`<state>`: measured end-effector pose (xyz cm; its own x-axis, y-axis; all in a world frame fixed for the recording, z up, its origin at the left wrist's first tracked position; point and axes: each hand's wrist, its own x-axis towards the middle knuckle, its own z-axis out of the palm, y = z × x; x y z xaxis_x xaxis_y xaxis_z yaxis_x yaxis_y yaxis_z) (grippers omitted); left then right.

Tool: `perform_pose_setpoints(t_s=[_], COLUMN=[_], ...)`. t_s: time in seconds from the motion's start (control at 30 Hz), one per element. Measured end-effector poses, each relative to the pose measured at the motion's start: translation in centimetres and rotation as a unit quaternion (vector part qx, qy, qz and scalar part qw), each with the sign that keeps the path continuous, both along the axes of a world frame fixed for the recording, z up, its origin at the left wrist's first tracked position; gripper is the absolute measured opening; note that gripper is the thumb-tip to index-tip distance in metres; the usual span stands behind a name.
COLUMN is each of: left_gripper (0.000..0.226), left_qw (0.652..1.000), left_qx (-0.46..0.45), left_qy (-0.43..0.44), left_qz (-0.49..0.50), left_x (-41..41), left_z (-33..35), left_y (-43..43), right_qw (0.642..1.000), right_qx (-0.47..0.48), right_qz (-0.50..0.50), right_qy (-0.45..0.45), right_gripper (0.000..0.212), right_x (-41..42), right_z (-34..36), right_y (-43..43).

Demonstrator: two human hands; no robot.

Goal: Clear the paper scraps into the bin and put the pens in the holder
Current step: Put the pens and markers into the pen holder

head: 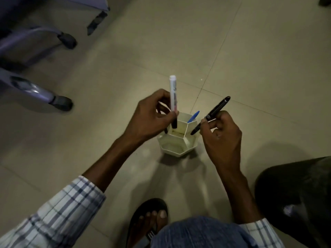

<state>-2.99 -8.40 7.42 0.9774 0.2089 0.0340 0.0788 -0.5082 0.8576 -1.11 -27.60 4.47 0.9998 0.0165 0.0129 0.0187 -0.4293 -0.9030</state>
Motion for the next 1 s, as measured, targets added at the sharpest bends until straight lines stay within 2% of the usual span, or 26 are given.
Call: perform_pose_setpoints(t_s=[0.1,0.27,0.4,0.8,1.0], left_gripper=[0.026,0.026,0.028,0.024,0.025], left_qw=[0.998,0.997,0.998,0.986,0.988], left_qx=[0.033,0.029,0.034,0.151,0.128], left_qy=[0.037,0.058,0.043,0.045,0.061], left_qz=[-0.033,-0.035,-0.015,-0.046,-0.066], left_x=[-0.9,-0.8,0.0,0.7,0.9], left_z=[-1.1,-1.5,-1.6,-2.4,-1.9], left_y=[-0.7,-1.2,-1.6,-2.6,-1.7], right_qw=[0.999,0.996,0.994,0.994,0.994], right_qx=[-0.040,-0.077,-0.090,-0.098,-0.096], right_qz=[0.004,0.023,0.028,0.041,0.035], right_qy=[0.014,0.048,0.046,0.027,0.025], right_gripper=[0.019,0.029,0.029,0.033,0.027], right_x=[-0.3,-0.5,-0.4,0.1,0.5], right_z=[-1.2,-2.8,-3.2,-3.3,-3.2], right_y=[0.0,0.6,0.9,1.0,0.6])
